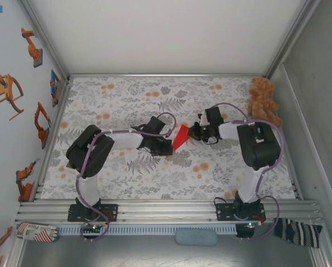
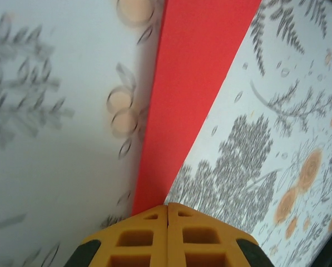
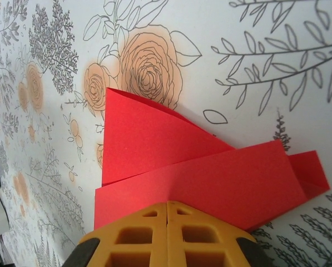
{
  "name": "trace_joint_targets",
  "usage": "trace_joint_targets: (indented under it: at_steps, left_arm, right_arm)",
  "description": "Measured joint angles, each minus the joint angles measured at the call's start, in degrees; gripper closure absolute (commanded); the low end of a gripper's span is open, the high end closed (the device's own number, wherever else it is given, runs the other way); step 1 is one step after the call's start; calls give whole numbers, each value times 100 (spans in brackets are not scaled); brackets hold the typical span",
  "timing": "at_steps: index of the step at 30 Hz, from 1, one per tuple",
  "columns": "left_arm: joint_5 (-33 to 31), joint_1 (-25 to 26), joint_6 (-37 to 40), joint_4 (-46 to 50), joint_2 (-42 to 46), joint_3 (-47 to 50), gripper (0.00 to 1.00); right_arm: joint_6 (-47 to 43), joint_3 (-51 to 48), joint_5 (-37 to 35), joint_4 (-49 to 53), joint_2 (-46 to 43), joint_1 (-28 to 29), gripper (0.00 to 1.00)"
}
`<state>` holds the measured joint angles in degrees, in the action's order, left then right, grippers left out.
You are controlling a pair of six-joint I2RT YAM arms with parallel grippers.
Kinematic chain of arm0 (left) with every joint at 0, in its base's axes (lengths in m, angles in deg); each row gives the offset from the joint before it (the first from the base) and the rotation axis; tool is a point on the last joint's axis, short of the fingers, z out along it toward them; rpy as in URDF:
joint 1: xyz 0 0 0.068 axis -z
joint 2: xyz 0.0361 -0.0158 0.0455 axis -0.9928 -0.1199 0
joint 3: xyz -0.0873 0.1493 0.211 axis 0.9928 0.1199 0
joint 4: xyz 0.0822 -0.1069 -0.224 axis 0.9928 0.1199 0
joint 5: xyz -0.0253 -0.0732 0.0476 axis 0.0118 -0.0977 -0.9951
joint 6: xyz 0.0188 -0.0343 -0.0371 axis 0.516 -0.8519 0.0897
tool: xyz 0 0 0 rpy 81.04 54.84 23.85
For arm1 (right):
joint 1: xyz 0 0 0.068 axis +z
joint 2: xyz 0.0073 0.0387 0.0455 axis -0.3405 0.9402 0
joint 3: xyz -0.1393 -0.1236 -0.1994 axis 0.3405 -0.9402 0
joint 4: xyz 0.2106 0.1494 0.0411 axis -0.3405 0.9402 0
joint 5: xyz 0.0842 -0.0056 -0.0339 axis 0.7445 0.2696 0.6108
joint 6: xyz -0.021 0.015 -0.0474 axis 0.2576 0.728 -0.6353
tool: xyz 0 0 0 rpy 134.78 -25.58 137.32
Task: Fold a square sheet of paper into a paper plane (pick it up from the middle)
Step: Fold the wing for the fifth time at the center of the table.
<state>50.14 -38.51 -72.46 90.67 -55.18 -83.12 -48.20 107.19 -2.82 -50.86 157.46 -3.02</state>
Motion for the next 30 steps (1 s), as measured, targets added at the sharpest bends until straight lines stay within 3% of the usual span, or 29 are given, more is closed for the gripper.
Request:
trace_joint_targets:
  at_steps: [6,12,19,25,27,30]
  left_arm:
    - [-116,-28,46,337,592,129,89]
    - [-356,-319,168,509,1362,87,64]
    - [-1078,-894,262,973,2238,87,28]
    - [-1777,-1423,354,1316,2833,149,5]
    - [-1991,-1521,411,1379,2992,188,1]
    - [-2245,-1622,496,1464,3171,256,3]
  right_arm:
    - [-105,118,-33,444,-173,2,100]
    - [-197,452,-380,1126,-999,92,69]
    - [-50,868,-1941,2205,-1687,785,45]
    - [507,1130,-3169,3003,-1504,1447,40]
    - [708,1357,-3484,3171,-1290,1641,40]
    - [1019,1779,-3853,3331,-846,1902,40]
